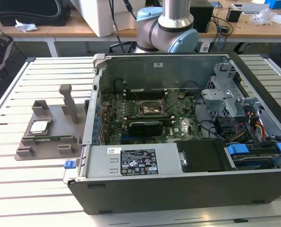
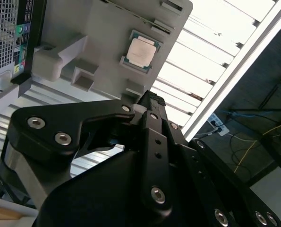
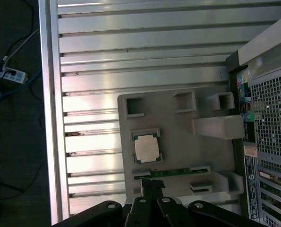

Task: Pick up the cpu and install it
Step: 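Reach for the cpu, then pick up the cpu and move it towards the insertion slot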

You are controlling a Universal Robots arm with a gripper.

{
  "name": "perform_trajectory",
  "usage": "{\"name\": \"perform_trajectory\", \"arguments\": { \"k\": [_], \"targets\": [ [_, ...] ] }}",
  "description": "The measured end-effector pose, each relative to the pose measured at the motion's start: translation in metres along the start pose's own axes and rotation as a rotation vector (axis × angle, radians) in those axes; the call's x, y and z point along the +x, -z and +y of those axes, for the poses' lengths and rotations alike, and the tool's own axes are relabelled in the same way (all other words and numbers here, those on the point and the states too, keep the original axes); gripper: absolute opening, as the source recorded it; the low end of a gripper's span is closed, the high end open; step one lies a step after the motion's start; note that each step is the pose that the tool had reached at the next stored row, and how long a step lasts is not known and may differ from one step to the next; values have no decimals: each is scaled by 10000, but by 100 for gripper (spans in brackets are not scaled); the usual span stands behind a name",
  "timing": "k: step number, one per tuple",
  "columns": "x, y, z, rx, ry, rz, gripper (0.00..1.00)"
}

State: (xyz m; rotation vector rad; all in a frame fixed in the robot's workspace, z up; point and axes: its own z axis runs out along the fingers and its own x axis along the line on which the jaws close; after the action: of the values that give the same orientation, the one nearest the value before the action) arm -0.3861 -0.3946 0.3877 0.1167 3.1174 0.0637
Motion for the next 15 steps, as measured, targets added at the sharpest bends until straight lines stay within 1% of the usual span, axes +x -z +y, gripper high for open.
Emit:
{"name": "perform_trajectory", "arguments": {
  "k": [15],
  "targets": [
    [-11, -1, 1, 0, -1, 0, 11]
  ]
}}
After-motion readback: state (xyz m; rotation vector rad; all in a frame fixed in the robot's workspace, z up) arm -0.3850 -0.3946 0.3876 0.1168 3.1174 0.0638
